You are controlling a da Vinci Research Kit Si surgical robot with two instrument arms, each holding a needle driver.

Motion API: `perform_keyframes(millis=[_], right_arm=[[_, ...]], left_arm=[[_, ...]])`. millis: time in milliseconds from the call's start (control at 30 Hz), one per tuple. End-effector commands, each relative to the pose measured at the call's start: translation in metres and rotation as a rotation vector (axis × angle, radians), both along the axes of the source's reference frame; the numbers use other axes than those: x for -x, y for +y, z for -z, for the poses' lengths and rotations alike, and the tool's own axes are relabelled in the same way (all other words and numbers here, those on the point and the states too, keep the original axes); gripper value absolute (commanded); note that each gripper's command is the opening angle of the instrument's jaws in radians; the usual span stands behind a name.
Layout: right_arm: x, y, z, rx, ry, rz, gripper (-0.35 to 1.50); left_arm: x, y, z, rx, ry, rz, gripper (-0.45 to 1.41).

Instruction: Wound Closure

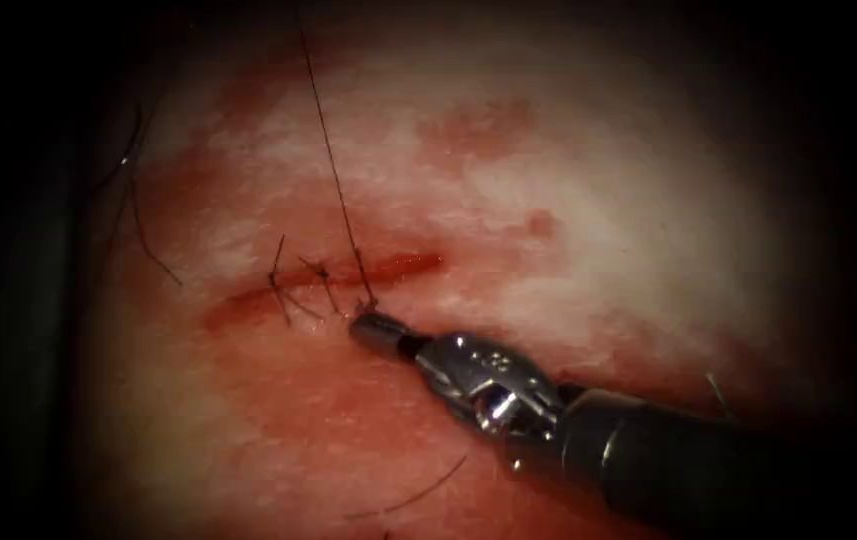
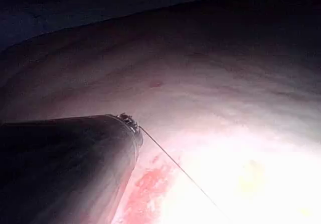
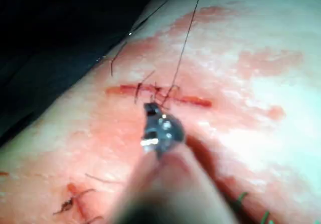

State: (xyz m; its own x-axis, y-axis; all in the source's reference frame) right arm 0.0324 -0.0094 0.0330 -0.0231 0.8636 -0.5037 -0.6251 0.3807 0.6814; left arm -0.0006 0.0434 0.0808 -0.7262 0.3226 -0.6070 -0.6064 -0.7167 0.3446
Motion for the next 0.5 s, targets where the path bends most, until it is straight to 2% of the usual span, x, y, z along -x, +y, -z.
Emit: perform_keyframes(millis=[33,500], right_arm=[[-0.0008,-0.0004,-0.0003,0.002,0.009,0.005,-0.35],[-0.0006,-0.0037,0.0012,0.014,0.025,0.024,-0.35]], left_arm=[[0.0002,0.0011,-0.0005,0.005,0.001,-0.008,-0.45],[-0.0007,0.0041,-0.0032,0.020,0.046,-0.008,-0.45]])
